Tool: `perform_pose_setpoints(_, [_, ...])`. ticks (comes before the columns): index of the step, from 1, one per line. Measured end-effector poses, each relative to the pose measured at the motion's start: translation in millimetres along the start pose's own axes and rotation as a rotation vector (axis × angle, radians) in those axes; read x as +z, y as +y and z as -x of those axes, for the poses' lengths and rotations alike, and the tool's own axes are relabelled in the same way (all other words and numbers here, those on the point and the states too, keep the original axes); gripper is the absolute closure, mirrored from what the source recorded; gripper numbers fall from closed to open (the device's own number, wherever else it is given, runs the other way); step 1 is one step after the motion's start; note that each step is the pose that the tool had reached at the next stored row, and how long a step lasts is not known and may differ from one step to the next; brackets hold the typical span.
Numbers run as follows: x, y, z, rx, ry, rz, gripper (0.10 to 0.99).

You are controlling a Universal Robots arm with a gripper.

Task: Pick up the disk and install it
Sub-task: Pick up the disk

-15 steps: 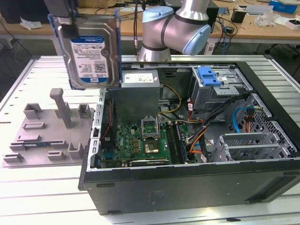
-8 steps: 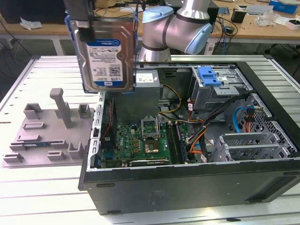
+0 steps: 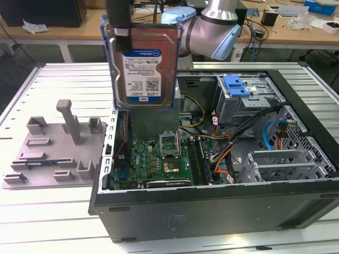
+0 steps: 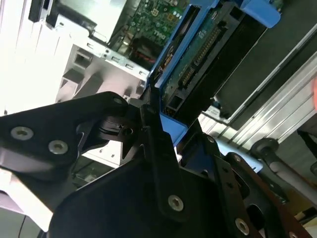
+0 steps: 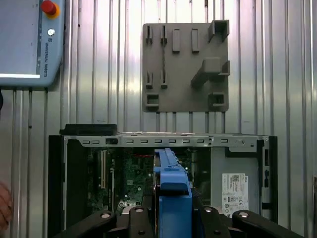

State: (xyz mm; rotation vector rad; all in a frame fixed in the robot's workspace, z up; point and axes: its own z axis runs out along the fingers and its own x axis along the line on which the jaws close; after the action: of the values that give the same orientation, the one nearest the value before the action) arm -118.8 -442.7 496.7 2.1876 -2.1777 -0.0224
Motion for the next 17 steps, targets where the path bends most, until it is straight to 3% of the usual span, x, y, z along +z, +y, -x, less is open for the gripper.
perform_pose_setpoints(2, [-0.4,-10.0,-3.9,0.000,0.0000,0.000,0.722])
perform_pose_setpoints(4, [-1.0,-26.7,-11.2,0.000,0.0001,0.000,0.722])
perform_pose_setpoints(5, [-1.1,-30.7,-13.1,0.000,0.0000,0.000,0.722])
perform_pose_setpoints(8, [-1.9,-51.7,-23.3,0.000,0.0001,0.000,0.722])
perform_pose_setpoints(17, [-3.3,-91.6,-41.8,0.000,0.0001,0.000,0.722])
